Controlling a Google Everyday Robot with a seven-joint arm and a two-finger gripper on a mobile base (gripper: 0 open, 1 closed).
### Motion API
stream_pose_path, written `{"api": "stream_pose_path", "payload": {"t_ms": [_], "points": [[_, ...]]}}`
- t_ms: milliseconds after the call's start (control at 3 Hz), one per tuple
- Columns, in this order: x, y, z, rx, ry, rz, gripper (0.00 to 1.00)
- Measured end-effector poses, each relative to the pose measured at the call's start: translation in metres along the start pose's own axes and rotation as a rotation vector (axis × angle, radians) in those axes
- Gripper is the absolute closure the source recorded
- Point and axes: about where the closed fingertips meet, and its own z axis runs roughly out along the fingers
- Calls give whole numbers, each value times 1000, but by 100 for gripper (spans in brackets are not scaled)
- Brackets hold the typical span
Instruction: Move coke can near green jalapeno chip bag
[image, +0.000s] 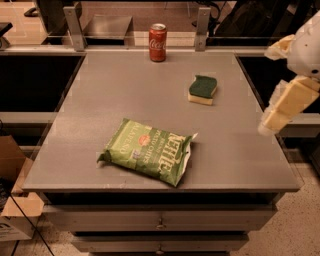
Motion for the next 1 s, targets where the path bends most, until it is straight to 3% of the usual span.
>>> {"api": "stream_pose_path", "payload": {"t_ms": [667, 1000], "points": [[-41, -62, 39, 29, -175, -13, 0], [-43, -67, 43, 29, -183, -14, 0]]}}
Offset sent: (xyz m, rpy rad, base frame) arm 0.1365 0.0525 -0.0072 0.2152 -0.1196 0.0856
